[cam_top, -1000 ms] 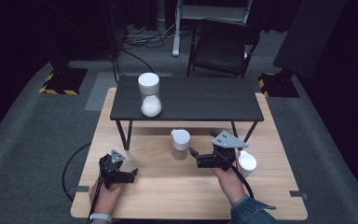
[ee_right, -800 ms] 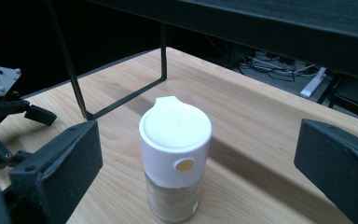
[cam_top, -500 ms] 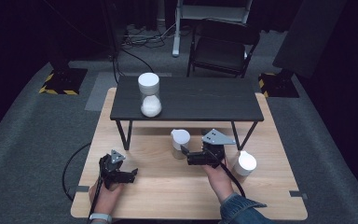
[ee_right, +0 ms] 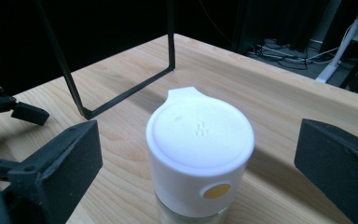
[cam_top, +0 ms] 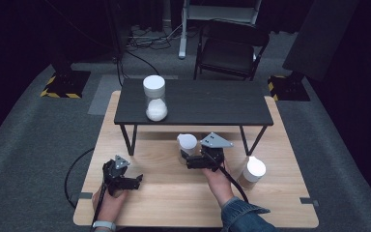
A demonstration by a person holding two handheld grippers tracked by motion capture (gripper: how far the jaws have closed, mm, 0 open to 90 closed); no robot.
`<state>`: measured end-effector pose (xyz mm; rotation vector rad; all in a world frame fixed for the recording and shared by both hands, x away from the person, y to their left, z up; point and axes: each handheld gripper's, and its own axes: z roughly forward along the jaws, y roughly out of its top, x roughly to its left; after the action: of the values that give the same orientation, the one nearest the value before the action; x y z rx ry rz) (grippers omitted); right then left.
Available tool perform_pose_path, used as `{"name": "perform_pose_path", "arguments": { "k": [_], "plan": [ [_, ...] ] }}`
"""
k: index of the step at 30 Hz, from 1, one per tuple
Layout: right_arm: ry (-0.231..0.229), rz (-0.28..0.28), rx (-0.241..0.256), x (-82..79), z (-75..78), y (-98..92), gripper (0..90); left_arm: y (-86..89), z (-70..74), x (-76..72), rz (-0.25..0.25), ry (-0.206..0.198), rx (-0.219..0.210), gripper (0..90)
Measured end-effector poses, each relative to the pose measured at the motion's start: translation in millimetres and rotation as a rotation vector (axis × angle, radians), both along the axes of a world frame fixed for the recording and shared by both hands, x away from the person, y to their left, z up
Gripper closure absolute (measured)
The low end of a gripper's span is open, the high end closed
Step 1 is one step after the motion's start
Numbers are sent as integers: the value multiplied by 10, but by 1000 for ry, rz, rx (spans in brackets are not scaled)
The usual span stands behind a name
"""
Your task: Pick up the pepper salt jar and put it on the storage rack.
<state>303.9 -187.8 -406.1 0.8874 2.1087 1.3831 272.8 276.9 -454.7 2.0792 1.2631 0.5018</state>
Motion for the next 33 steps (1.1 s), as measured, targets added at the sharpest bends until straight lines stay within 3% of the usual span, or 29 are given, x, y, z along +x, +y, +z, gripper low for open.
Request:
{"name": "perform_pose_path", "arguments": {
  "k": [10,18,33],
  "plan": [
    [14,11,20,110,-119,46,3,0,0,0,0,0,0,1],
    [25,6,-12,178,-189,127,3,0,1,1,0,0,0,1],
    [47,0,-20,273,-341,181,6,0,0,0,0,0,-1,1]
  ]
}}
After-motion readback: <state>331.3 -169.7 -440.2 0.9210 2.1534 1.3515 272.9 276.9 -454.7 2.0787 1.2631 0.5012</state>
